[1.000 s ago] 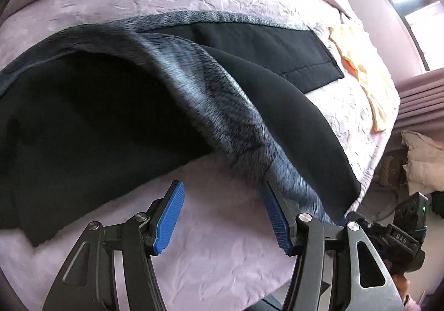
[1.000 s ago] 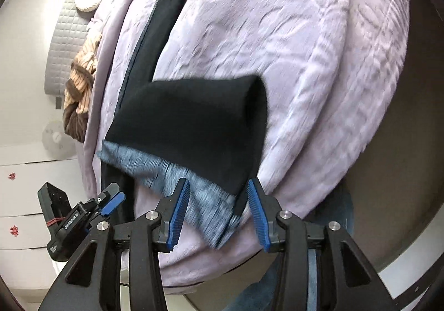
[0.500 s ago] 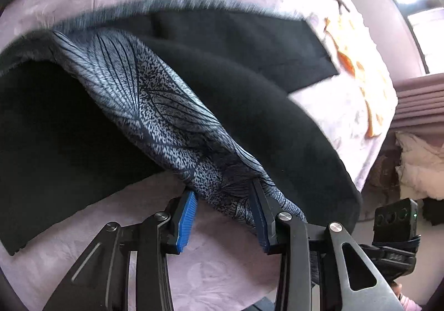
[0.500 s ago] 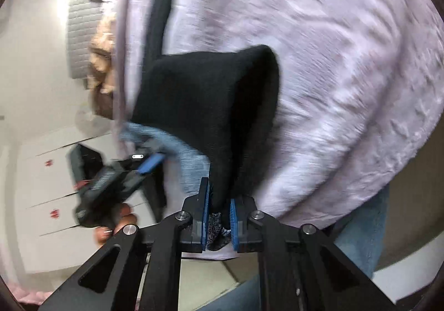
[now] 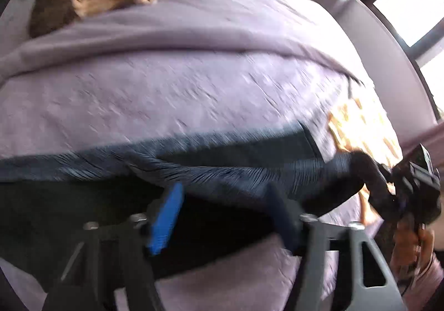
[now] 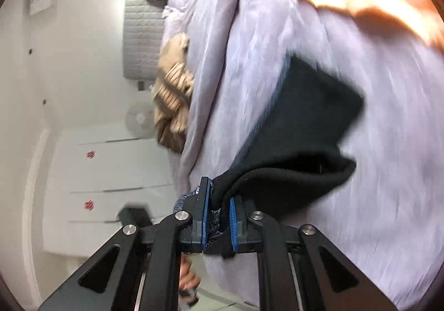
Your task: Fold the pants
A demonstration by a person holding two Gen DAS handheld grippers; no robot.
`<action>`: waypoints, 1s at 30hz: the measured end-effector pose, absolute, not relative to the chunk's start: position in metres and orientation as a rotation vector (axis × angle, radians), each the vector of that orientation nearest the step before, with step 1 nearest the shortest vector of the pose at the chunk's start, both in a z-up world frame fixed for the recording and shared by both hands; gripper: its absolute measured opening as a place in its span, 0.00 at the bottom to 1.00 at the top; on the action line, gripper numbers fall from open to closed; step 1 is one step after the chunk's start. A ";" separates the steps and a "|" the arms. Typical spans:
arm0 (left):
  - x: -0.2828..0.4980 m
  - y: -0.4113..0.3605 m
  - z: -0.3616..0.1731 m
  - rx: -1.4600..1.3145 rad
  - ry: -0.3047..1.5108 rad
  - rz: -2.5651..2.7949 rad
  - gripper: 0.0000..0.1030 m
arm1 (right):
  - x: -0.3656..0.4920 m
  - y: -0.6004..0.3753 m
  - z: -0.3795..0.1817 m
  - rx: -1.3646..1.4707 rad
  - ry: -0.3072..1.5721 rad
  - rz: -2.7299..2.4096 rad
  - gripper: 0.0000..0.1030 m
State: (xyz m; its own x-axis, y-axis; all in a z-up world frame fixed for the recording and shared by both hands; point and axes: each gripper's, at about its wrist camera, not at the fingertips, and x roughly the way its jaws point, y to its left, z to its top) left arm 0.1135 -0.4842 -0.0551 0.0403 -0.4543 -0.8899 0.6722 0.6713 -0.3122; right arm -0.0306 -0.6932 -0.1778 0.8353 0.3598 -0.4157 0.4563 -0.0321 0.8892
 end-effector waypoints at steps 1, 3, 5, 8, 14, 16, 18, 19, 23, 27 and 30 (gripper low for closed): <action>0.119 -0.481 -0.054 0.210 1.248 -0.848 0.69 | -0.018 -0.706 -0.187 1.646 0.667 -0.100 0.13; 0.126 -0.476 -0.059 0.222 1.246 -0.806 0.69 | 0.000 -0.727 -0.203 1.627 0.727 -0.134 0.18; 0.127 -0.478 -0.071 0.248 1.253 -0.760 0.69 | 0.019 -0.742 -0.217 1.560 0.837 -0.160 0.21; 0.125 -0.477 -0.094 0.290 1.280 -0.706 0.69 | 0.038 -0.751 -0.228 1.449 0.957 -0.205 0.36; 0.120 -0.473 -0.115 0.309 1.316 -0.660 0.69 | 0.042 -0.749 -0.199 1.161 0.972 -0.258 0.50; 0.119 -0.473 -0.118 0.317 1.314 -0.655 0.69 | 0.046 -0.748 -0.186 0.997 1.005 -0.257 0.50; 0.119 -0.474 -0.121 0.332 1.308 -0.646 0.69 | 0.059 -0.743 -0.182 0.840 1.057 -0.246 0.50; 0.119 -0.474 -0.122 0.338 1.304 -0.638 0.69 | 0.066 -0.741 -0.183 0.777 1.089 -0.239 0.50; 0.123 -0.470 -0.124 0.325 1.307 -0.608 0.69 | 0.078 -0.755 -0.216 0.783 1.160 -0.223 0.50; 0.125 -0.466 -0.122 0.320 1.281 -0.592 0.69 | 0.087 -0.753 -0.232 0.790 1.235 -0.182 0.09; 0.131 -0.466 -0.135 0.373 1.280 -0.550 0.69 | 0.085 -0.750 -0.229 0.666 1.284 -0.219 0.09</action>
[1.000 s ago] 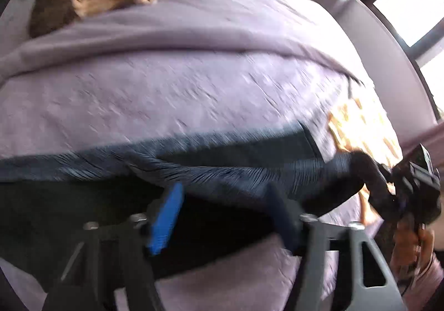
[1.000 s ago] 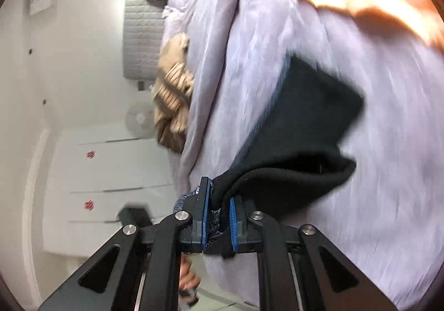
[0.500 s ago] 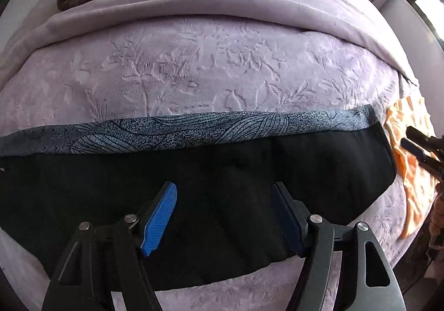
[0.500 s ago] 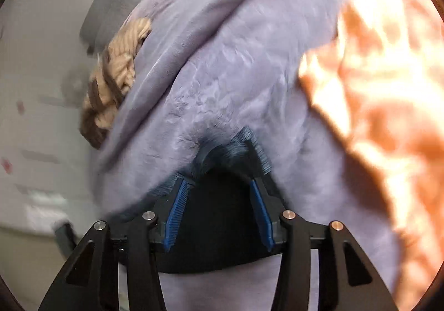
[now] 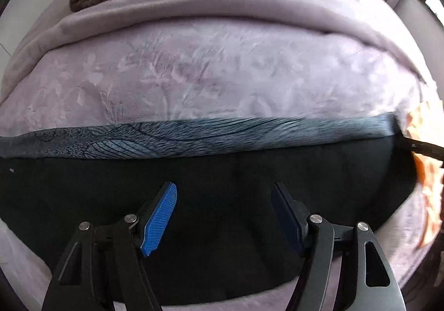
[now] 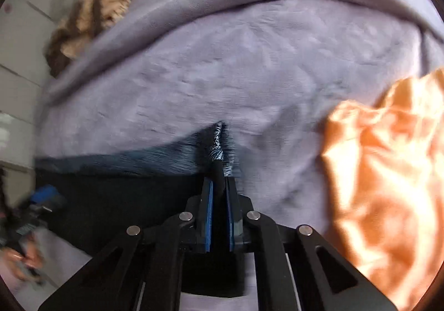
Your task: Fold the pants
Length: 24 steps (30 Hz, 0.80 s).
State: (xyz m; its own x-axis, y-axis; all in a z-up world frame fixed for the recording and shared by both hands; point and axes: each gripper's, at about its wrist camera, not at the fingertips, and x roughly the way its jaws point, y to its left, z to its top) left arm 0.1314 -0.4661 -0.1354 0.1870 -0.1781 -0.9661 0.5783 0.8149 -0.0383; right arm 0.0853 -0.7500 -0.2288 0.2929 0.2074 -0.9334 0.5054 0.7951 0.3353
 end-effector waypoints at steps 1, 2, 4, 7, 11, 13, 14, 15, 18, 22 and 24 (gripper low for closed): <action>0.136 -0.465 -0.144 0.406 1.294 -0.503 0.69 | 0.083 -0.753 -0.236 0.689 1.310 -0.226 0.09; 0.139 -0.462 -0.146 0.408 1.308 -0.481 0.69 | 0.080 -0.756 -0.241 0.731 1.315 -0.239 0.09; 0.144 -0.451 -0.141 0.356 1.314 -0.489 0.69 | 0.076 -0.757 -0.236 0.764 1.285 -0.281 0.14; 0.143 -0.444 -0.128 0.377 1.252 -0.509 0.69 | 0.070 -0.748 -0.202 0.707 1.196 -0.316 0.20; 0.151 -0.466 -0.148 0.391 1.274 -0.512 0.69 | 0.089 -0.700 -0.180 0.655 1.135 -0.104 0.20; 0.157 -0.478 -0.160 0.382 1.259 -0.483 0.69 | 0.107 -0.671 -0.195 0.625 1.182 -0.031 0.20; 0.160 -0.482 -0.163 0.377 1.248 -0.472 0.70 | 0.116 -0.657 -0.206 0.619 1.199 0.000 0.20; 0.165 -0.486 -0.165 0.367 1.242 -0.466 0.70 | 0.123 -0.649 -0.215 0.616 1.212 0.011 0.20; 0.181 -0.495 -0.170 0.339 1.228 -0.455 0.70 | 0.139 -0.643 -0.238 0.604 1.216 -0.035 0.17; 0.198 -0.498 -0.172 0.332 1.225 -0.436 0.70 | 0.146 -0.663 -0.247 0.599 1.187 -0.126 0.16; 0.209 -0.501 -0.169 0.330 1.230 -0.432 0.70 | 0.144 -0.673 -0.245 0.595 1.187 -0.174 0.17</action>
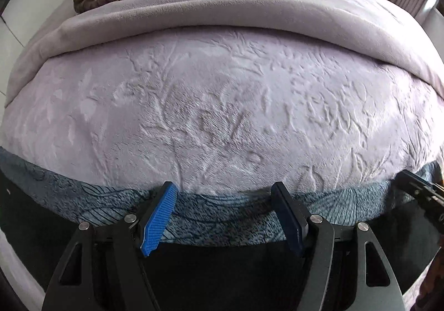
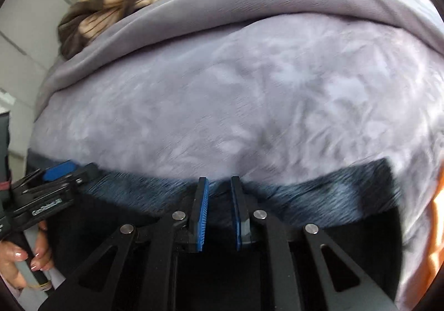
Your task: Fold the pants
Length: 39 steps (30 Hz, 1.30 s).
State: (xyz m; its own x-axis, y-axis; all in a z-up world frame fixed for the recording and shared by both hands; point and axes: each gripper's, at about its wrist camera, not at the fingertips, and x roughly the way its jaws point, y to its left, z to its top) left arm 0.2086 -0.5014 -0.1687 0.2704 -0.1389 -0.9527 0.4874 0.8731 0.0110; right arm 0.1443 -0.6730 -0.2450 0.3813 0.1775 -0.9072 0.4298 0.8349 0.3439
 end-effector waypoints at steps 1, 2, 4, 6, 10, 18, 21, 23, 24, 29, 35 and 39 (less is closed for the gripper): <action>0.211 -0.500 -0.164 0.325 1.229 -0.433 0.70 | 0.139 -0.681 -0.241 0.613 1.187 -0.198 0.17; 0.211 -0.495 -0.158 0.325 1.222 -0.438 0.70 | 0.134 -0.685 -0.238 0.629 1.184 -0.212 0.17; 0.213 -0.488 -0.148 0.352 1.206 -0.441 0.70 | 0.121 -0.692 -0.225 0.670 1.170 -0.222 0.23; 0.205 -0.470 -0.141 0.376 1.199 -0.428 0.70 | 0.093 -0.695 -0.213 0.699 1.155 -0.221 0.32; 0.198 -0.419 -0.142 0.391 1.244 -0.352 0.70 | 0.039 -0.688 -0.206 0.732 1.167 -0.249 0.38; 0.188 -0.313 -0.139 0.316 1.343 -0.217 0.70 | -0.015 -0.655 -0.195 0.901 1.137 -0.296 0.39; 0.190 -0.282 -0.136 0.288 1.351 -0.210 0.70 | -0.011 -0.613 -0.193 0.987 1.130 -0.199 0.39; 0.191 -0.264 -0.134 0.281 1.342 -0.212 0.70 | -0.005 -0.581 -0.193 1.030 1.136 -0.132 0.39; 0.193 -0.262 -0.137 0.276 1.340 -0.213 0.70 | 0.000 -0.565 -0.193 1.046 1.139 -0.105 0.39; 0.221 -0.207 -0.136 0.245 1.329 -0.232 0.70 | 0.039 -0.468 -0.197 1.135 1.148 0.066 0.39; 0.279 -0.146 -0.129 0.310 1.257 -0.226 0.70 | 0.090 -0.375 -0.216 1.261 1.137 0.177 0.39; 0.315 -0.115 -0.149 0.361 1.236 -0.185 0.70 | 0.111 -0.341 -0.232 1.325 1.149 0.171 0.39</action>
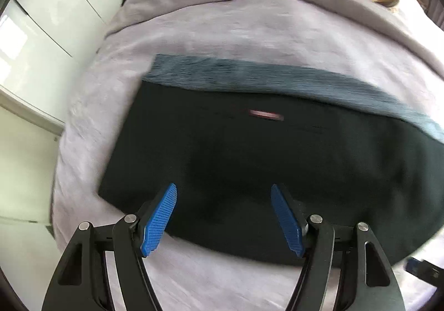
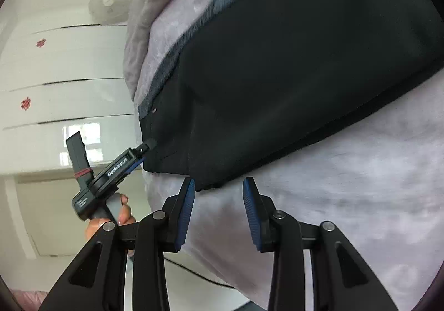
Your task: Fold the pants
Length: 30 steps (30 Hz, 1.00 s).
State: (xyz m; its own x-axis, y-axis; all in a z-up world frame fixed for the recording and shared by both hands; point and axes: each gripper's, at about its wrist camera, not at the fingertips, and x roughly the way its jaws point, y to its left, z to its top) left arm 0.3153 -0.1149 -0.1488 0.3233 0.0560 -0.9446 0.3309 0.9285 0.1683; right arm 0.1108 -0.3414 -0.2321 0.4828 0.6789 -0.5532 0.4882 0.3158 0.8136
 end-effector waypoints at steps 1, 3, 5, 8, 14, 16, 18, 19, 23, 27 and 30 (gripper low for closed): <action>0.319 -0.107 -0.155 0.369 1.241 -0.178 0.70 | 0.113 -0.335 -0.235 1.333 1.147 0.171 0.39; 0.328 -0.094 -0.167 0.358 1.253 -0.191 0.73 | 0.116 -0.326 -0.237 1.326 1.144 0.172 0.39; 0.332 -0.086 -0.174 0.349 1.237 -0.203 0.83 | 0.115 -0.325 -0.237 1.317 1.130 0.157 0.39; 0.336 -0.080 -0.177 0.335 1.239 -0.236 0.83 | 0.122 -0.325 -0.245 1.356 1.117 0.129 0.39; 0.343 -0.070 -0.181 0.333 1.240 -0.281 0.83 | 0.137 -0.327 -0.213 1.190 1.138 0.110 0.07; 0.342 -0.067 -0.182 0.334 1.239 -0.281 0.84 | 0.130 -0.324 -0.215 1.160 1.166 0.081 0.06; 0.338 -0.065 -0.183 0.345 1.234 -0.275 0.84 | 0.120 -0.325 -0.232 1.191 1.203 0.036 0.06; 0.337 -0.064 -0.182 0.352 1.232 -0.270 0.84 | 0.117 -0.323 -0.238 1.183 1.218 0.020 0.06; 0.327 -0.070 -0.171 0.385 1.246 -0.263 0.84 | 0.111 -0.318 -0.235 1.080 1.333 0.024 0.06; 0.301 -0.097 -0.148 0.377 1.218 -0.376 0.84 | 0.097 -0.337 -0.203 0.962 1.321 0.037 0.10; 0.276 -0.133 -0.140 0.371 1.203 -0.482 0.84 | 0.098 -0.367 -0.167 0.797 1.241 -0.041 0.37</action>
